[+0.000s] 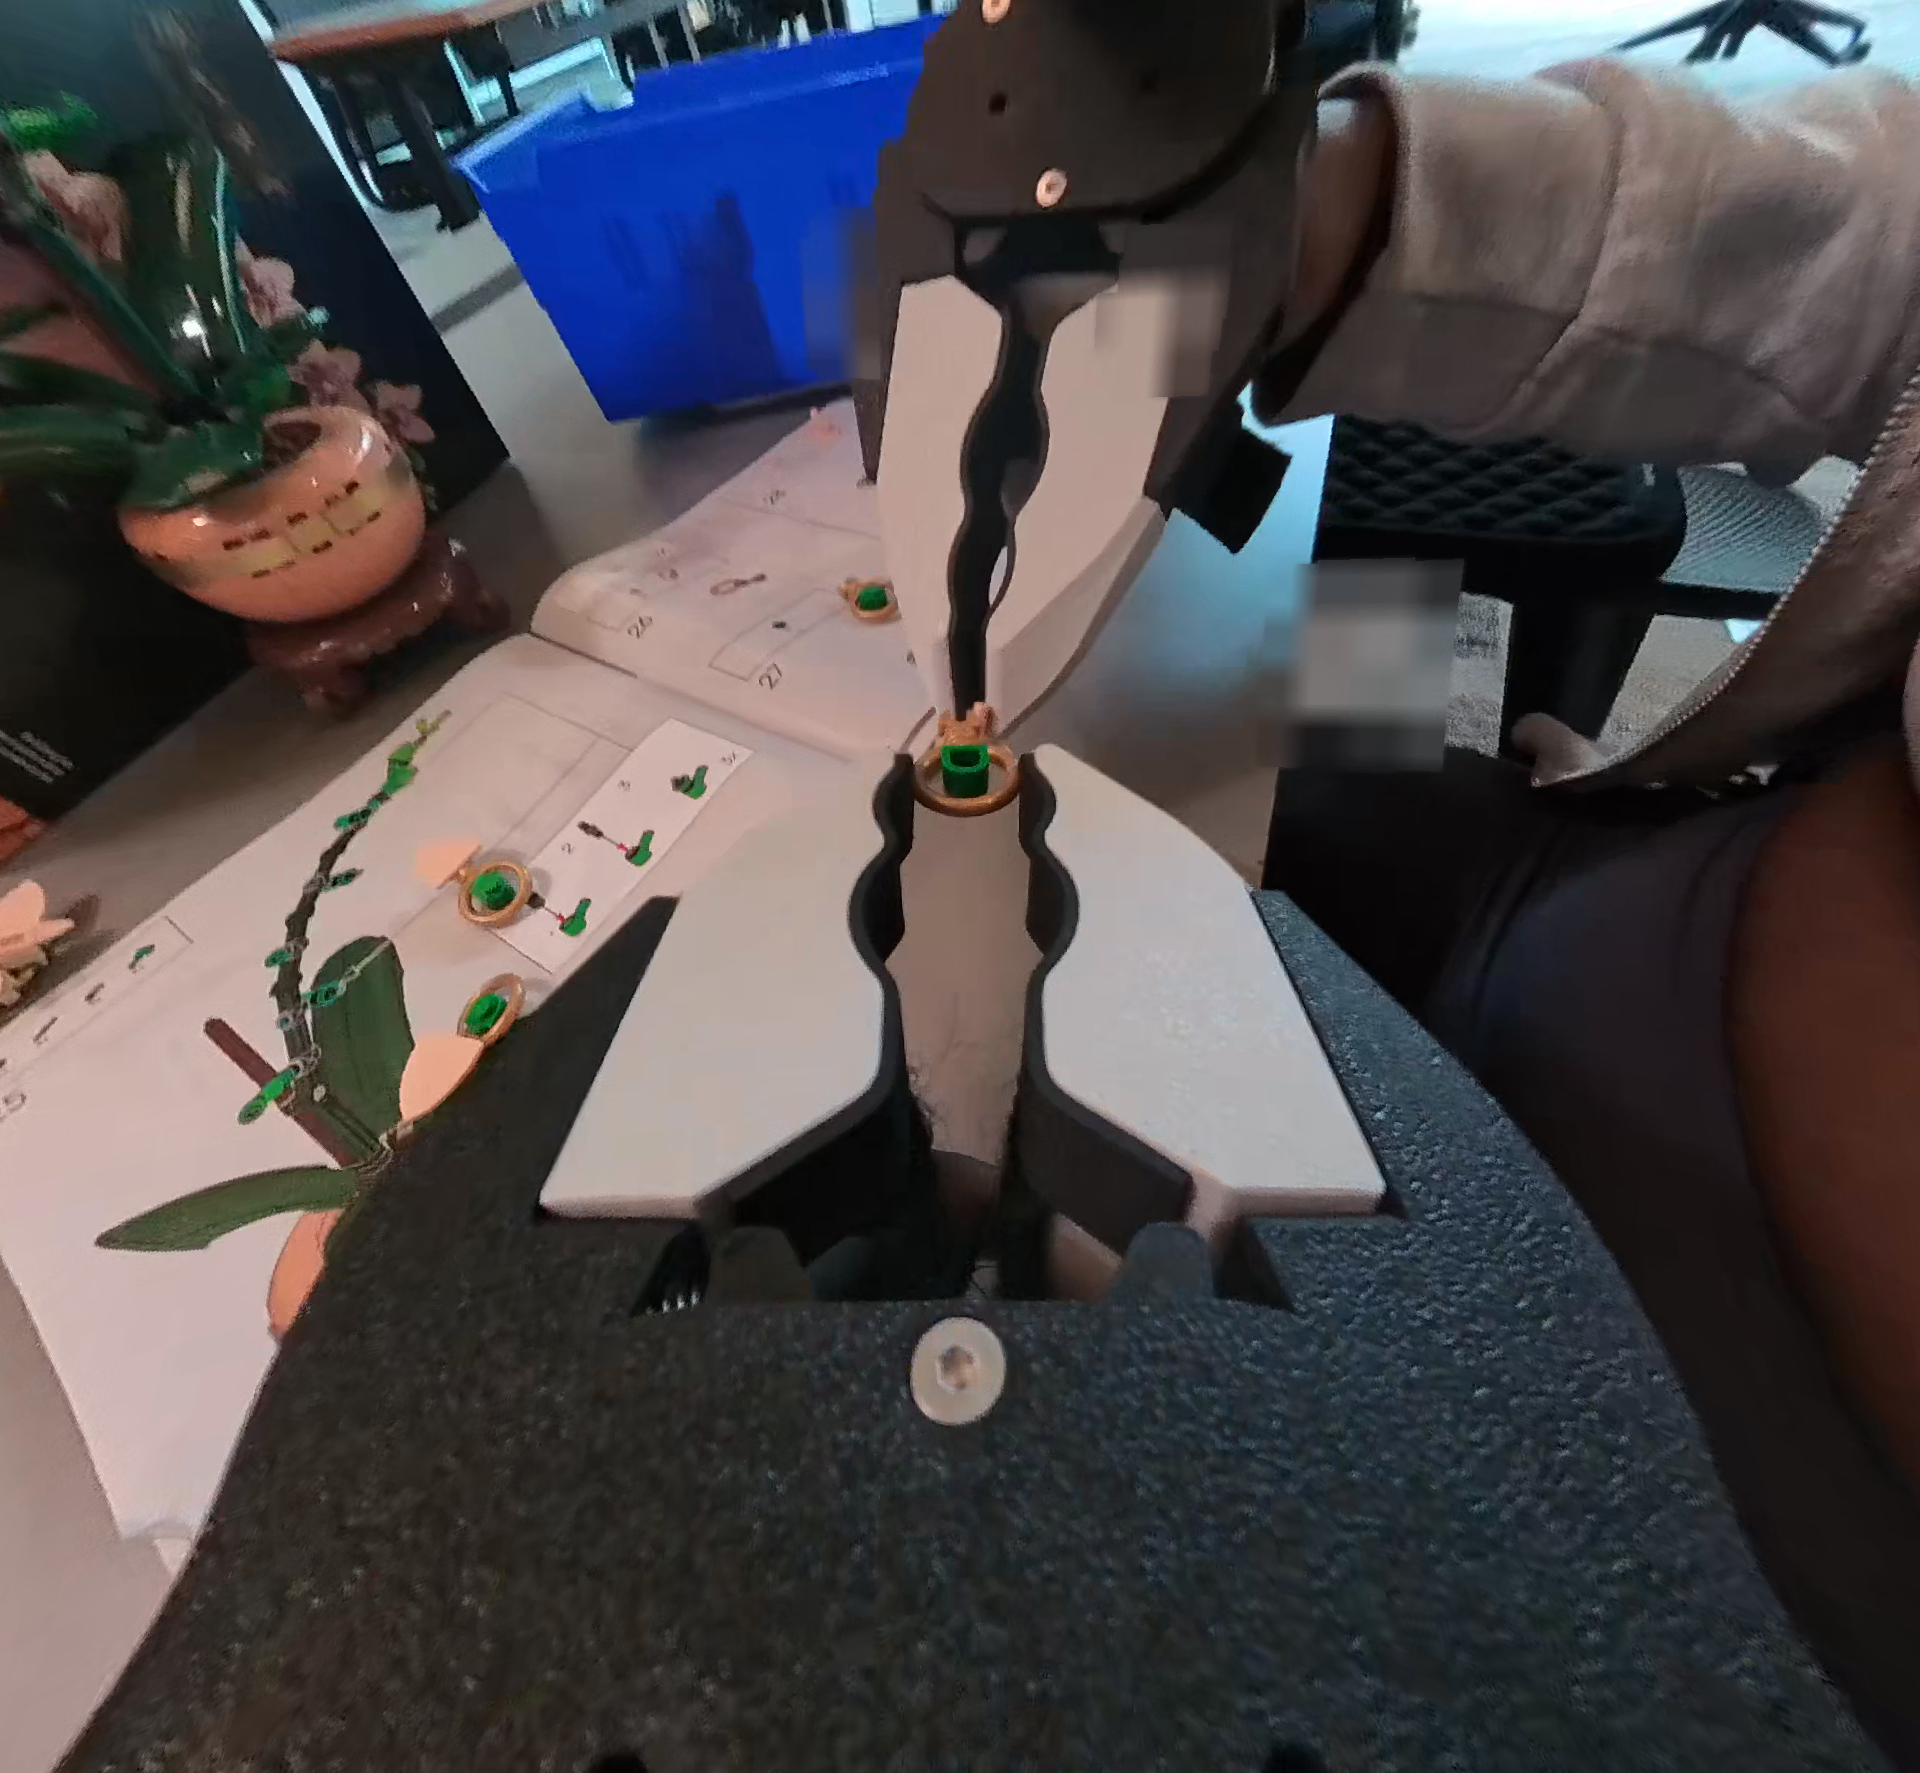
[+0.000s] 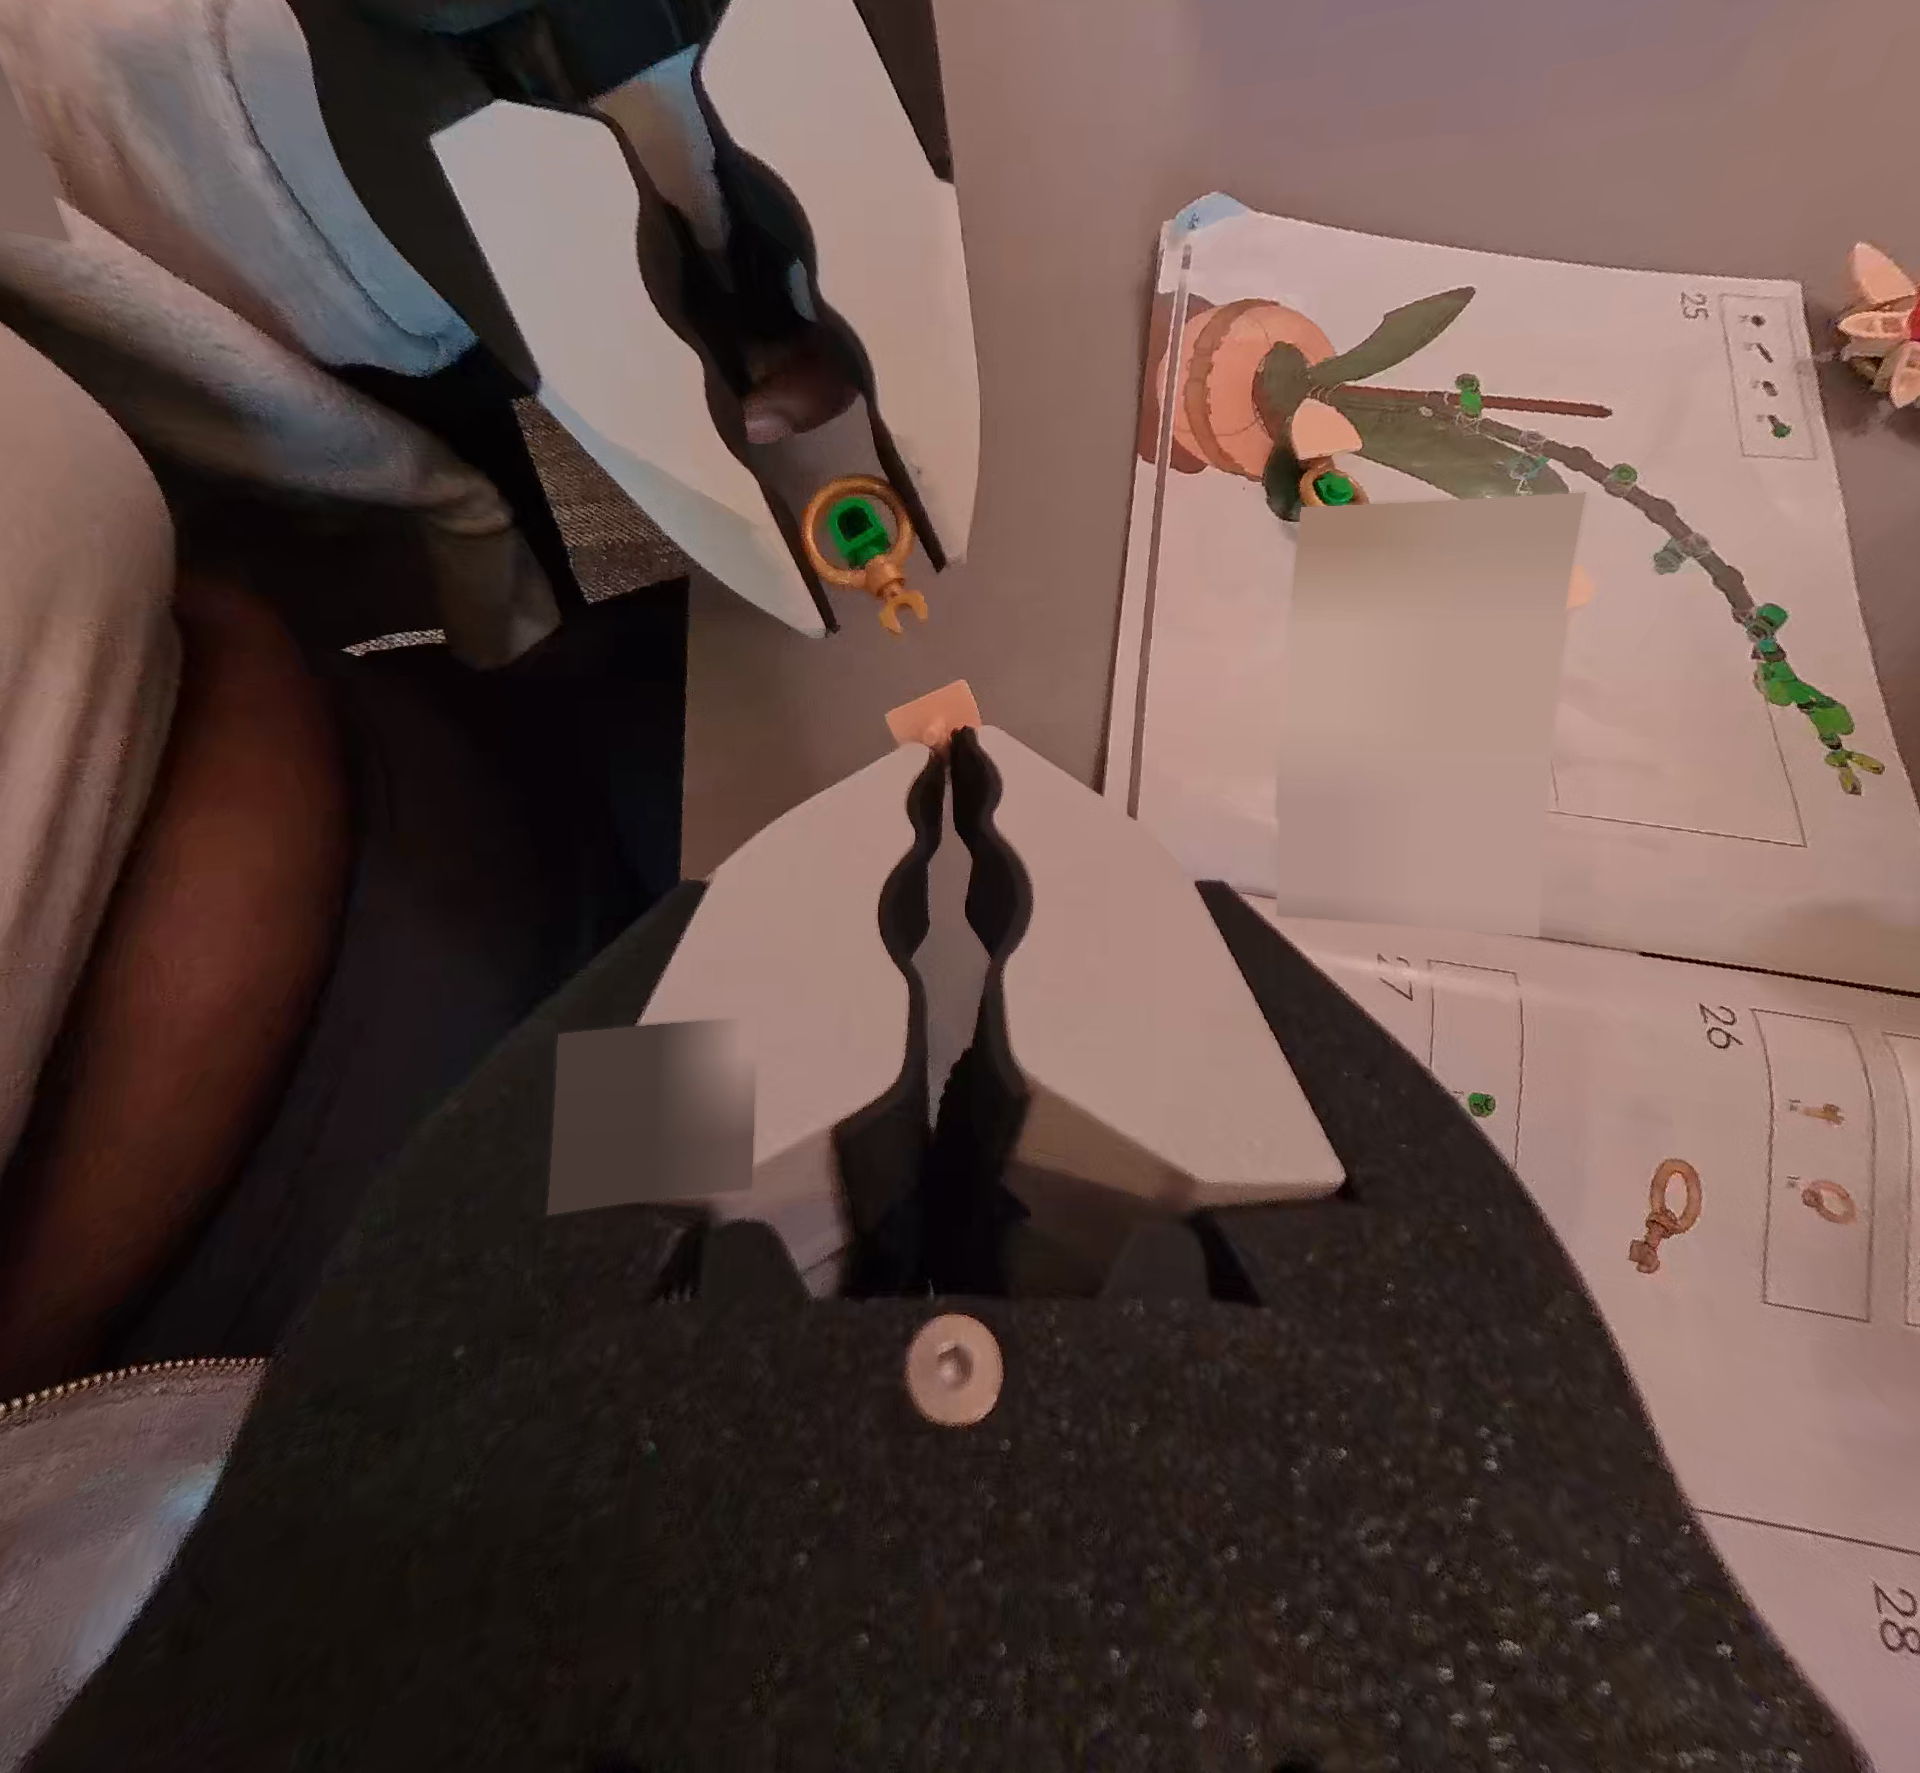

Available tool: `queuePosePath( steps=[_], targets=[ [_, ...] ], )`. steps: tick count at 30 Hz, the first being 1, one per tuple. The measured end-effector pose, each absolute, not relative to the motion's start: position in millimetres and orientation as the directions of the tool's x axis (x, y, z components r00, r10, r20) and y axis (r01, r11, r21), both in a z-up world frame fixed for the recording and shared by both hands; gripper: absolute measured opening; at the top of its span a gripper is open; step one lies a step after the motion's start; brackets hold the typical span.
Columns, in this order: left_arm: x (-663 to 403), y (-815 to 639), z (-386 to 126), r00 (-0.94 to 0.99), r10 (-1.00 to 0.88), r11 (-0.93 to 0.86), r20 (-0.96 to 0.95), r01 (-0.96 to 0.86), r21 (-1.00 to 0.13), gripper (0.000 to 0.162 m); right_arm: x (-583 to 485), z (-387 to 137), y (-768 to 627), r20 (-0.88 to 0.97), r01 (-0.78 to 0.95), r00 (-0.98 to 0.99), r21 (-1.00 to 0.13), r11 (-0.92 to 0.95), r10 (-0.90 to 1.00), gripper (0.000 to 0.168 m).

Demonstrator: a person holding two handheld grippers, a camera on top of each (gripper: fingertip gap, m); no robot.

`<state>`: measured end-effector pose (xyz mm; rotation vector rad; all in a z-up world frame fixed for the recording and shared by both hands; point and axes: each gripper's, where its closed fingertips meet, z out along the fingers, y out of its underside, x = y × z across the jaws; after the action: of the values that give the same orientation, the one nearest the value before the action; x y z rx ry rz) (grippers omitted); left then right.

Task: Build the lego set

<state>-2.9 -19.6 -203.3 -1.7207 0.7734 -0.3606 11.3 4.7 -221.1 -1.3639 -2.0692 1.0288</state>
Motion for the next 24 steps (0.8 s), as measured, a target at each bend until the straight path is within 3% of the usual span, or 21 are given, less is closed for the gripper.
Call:
queuePosePath(
  steps=[19, 24],
  targets=[
    [3, -21, -223, 0.689, -0.684, -0.164, -0.239, -0.465, -0.870, 0.019, 12, -226, -3, -0.022, 0.574, -0.445, -0.775, 0.266, 0.895, 0.002],
    [5, -20, -236, 0.656, -0.703, -0.194, -0.274, -0.548, -0.814, 0.019, 15, -241, -2, -0.009, 0.623, -0.434, -0.725, 0.293, 0.901, 0.002]
  ],
)
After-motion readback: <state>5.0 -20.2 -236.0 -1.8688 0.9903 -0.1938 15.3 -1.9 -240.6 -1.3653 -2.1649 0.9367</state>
